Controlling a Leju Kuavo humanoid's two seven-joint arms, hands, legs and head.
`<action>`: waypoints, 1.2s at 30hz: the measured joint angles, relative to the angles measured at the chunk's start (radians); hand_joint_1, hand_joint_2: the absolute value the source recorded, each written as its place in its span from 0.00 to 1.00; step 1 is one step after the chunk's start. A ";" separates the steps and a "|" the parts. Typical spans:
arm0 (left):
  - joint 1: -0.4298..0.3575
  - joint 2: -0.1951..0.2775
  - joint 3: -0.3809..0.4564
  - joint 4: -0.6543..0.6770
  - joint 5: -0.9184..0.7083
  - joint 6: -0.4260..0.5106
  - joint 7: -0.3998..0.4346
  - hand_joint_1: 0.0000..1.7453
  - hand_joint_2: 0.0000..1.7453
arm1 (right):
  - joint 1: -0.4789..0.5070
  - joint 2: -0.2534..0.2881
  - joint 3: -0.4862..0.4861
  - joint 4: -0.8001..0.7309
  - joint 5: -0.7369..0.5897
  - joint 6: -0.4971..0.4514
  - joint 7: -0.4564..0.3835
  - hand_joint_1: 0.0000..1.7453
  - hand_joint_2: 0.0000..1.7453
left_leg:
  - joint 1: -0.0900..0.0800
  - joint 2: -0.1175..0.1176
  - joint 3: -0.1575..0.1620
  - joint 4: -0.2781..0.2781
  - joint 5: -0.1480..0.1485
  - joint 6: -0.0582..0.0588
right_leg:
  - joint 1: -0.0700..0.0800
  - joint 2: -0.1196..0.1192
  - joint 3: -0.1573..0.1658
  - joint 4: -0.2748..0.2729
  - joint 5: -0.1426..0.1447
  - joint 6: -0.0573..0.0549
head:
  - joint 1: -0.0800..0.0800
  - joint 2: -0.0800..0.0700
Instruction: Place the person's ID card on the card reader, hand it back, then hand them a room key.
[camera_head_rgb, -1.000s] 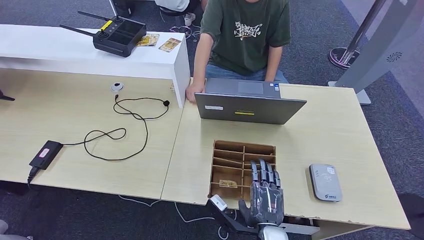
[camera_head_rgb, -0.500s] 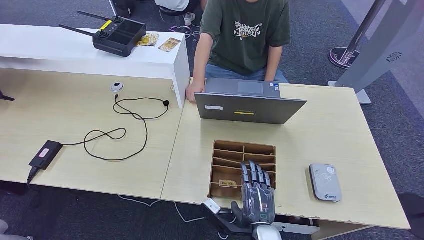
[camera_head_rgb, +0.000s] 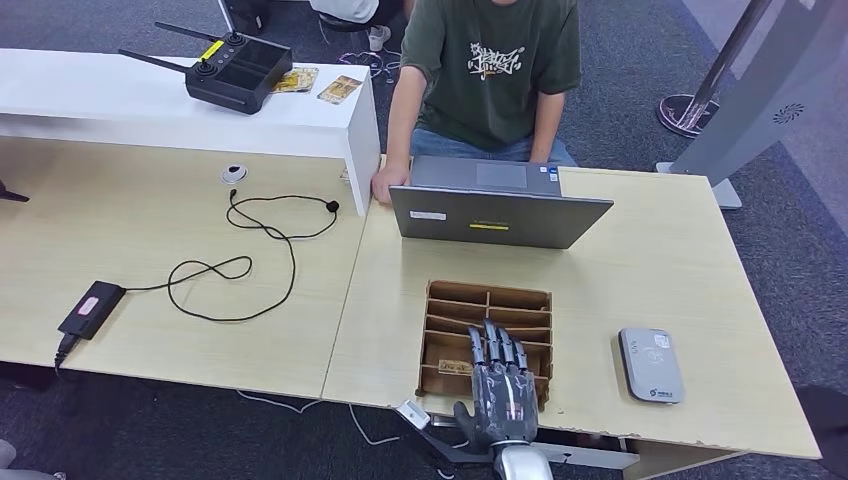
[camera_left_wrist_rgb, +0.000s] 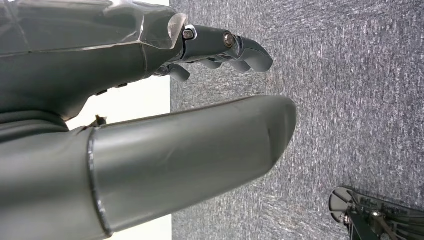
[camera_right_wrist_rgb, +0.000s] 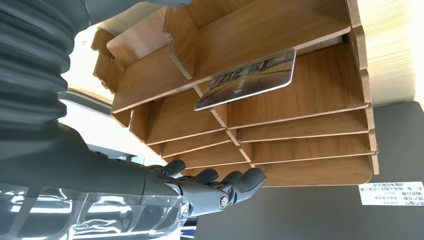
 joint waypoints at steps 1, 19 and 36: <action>0.000 0.001 0.000 0.000 -0.001 0.000 0.000 0.00 0.00 | -0.001 0.001 0.000 0.003 0.002 -0.002 0.000 0.00 1.00 | 0.000 0.000 0.000 0.000 0.000 0.000 | 0.000 0.000 0.000 0.000 0.000 0.000 | 0.000 0.000; 0.000 0.006 0.000 0.000 -0.004 0.001 -0.001 0.00 0.00 | -0.002 0.002 -0.001 0.001 0.035 0.005 0.031 0.00 1.00 | 0.000 0.000 0.000 0.000 0.000 0.000 | 0.000 0.000 0.000 0.000 0.000 0.000 | 0.000 0.000; 0.000 0.008 0.000 0.000 -0.004 0.001 -0.002 0.00 0.00 | -0.015 0.010 0.005 0.032 0.040 0.007 -0.029 0.00 1.00 | 0.000 0.000 0.000 0.000 0.000 0.000 | 0.000 0.000 0.000 0.000 0.000 0.000 | 0.000 0.000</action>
